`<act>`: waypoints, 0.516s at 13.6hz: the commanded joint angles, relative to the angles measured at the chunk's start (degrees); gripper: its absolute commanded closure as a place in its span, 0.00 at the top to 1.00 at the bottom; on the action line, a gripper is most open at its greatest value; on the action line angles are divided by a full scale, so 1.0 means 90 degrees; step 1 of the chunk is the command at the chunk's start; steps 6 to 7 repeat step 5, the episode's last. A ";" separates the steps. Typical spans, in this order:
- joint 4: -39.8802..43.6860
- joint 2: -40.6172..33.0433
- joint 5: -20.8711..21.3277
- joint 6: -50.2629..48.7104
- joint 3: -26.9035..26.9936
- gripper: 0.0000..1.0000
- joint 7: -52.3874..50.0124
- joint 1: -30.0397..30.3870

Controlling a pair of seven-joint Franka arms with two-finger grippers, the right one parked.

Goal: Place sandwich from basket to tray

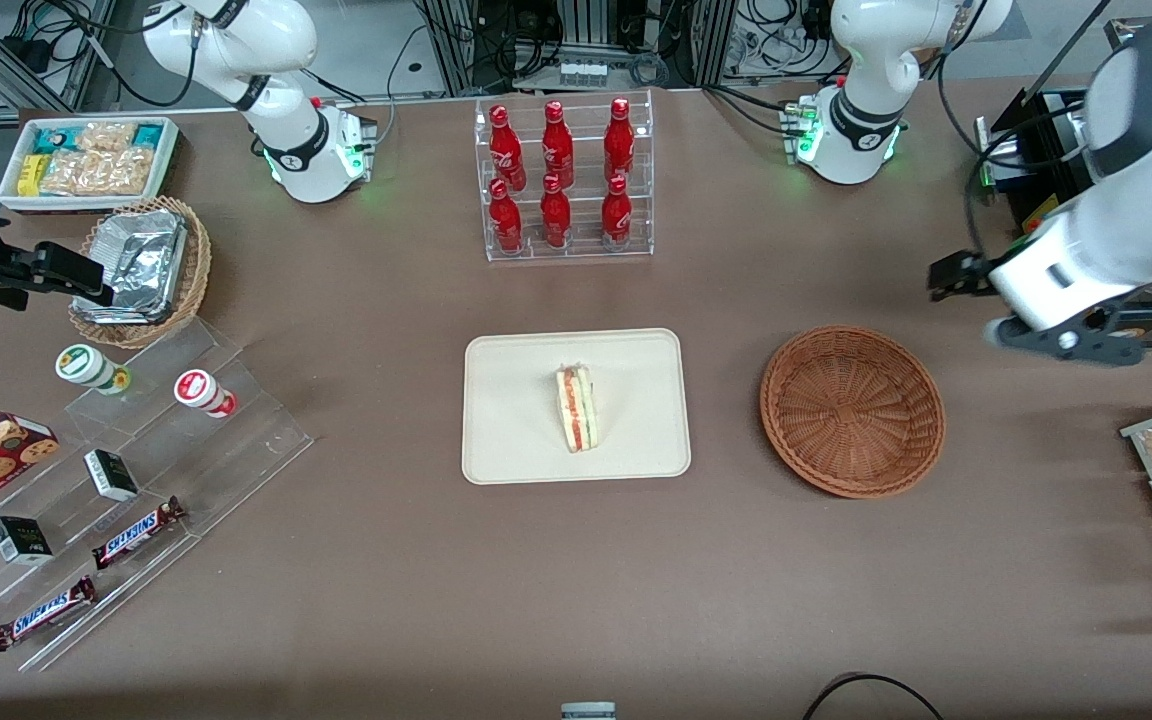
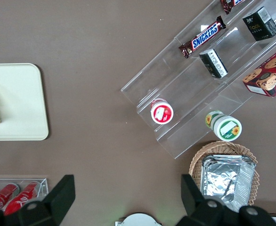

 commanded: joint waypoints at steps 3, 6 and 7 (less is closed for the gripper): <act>0.0066 -0.0551 0.0063 -0.0238 -0.0140 1.00 0.0288 0.0485; 0.0085 -0.0562 0.0063 -0.0248 -0.0101 1.00 0.0288 0.0536; 0.0085 -0.0562 0.0063 -0.0248 -0.0101 1.00 0.0288 0.0536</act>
